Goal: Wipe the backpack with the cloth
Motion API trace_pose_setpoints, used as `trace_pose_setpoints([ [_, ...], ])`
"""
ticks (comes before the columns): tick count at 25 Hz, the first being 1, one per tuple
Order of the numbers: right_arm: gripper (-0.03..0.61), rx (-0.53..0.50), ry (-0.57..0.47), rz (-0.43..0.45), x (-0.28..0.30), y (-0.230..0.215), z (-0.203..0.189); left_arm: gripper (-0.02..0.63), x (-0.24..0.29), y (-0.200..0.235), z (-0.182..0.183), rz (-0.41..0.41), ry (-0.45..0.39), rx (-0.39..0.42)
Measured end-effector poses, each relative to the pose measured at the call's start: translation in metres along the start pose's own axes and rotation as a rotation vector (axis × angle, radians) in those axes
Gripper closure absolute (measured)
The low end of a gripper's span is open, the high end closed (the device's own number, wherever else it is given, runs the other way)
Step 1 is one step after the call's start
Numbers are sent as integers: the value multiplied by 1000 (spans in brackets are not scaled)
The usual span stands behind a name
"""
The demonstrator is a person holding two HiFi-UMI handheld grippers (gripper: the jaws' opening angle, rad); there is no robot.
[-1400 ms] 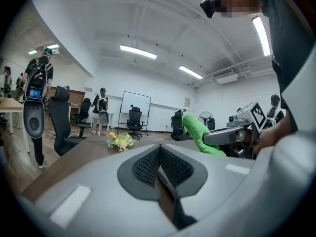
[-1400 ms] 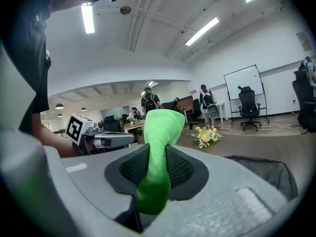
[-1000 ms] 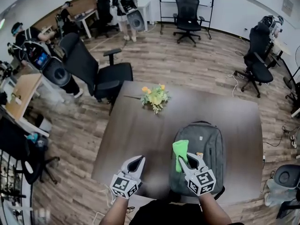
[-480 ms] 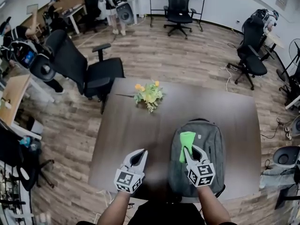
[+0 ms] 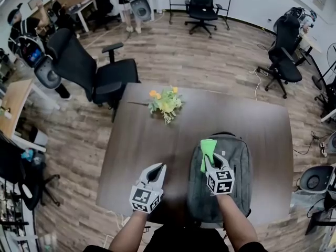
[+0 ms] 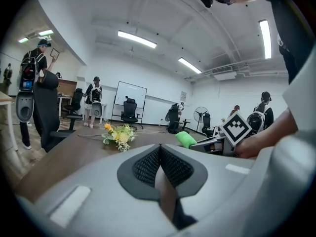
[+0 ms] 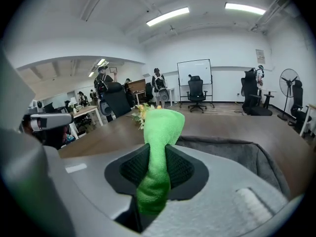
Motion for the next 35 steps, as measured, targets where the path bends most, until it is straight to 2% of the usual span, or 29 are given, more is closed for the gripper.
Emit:
trace_pose_setpoints([
  [5,485,45,46,5,20,-7,-8,595,6,-6,-7,12,26,-16],
  [15,485,-21,124,-37,39,-23,-6,594,18,-28,-15,-46,51,-28],
  [21,485,-52,156,-91,39,-47,-9,594,21,-38,-23,-48,70,-31],
  [35,483,-60,212,-251,15,-111,-7,594,33,-62,-17,-89,90,-13],
])
Point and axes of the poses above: the fingertips, and each gripper's own axes: x forward along the fingers, y to its left, z out of its top, the point moved 4 cm from there along -x, backward along the fingers, and after that the axes turned 1 degree about y, right-handed, at the moved point
